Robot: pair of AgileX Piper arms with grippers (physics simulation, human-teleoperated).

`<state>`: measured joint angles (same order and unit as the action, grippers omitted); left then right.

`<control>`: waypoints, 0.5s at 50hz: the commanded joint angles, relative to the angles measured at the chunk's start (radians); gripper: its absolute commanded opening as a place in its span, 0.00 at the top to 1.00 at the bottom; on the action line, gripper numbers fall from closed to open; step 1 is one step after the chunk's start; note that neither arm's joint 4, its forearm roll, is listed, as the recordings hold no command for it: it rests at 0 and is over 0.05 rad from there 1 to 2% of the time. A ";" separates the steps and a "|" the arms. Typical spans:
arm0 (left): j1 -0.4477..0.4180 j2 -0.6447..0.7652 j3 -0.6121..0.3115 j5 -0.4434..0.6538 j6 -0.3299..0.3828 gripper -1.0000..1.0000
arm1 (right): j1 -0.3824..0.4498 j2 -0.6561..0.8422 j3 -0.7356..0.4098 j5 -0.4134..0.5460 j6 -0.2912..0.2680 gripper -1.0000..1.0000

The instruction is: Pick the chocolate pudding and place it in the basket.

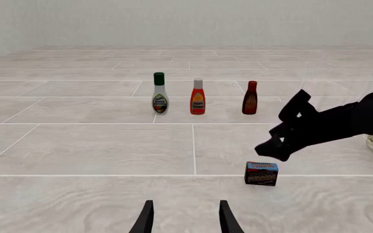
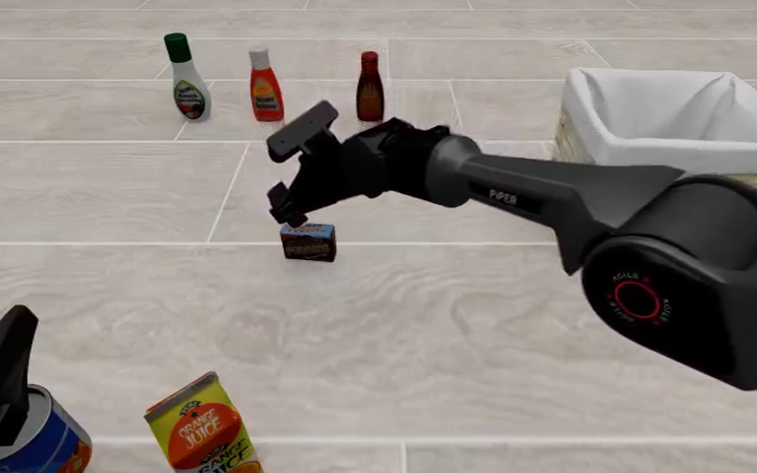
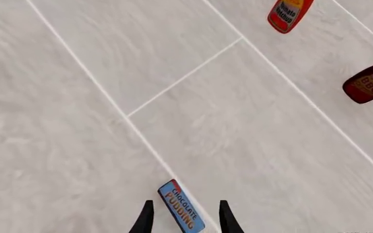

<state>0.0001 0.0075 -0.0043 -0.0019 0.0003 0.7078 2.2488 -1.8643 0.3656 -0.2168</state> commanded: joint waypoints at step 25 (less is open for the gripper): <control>0.000 0.000 0.000 0.000 0.000 0.00 | -0.019 0.058 0.026 -0.040 0.023 0.00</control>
<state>0.0001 0.0075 -0.0043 -0.0019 0.0002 0.6916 2.2969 -1.8539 0.3399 -0.1984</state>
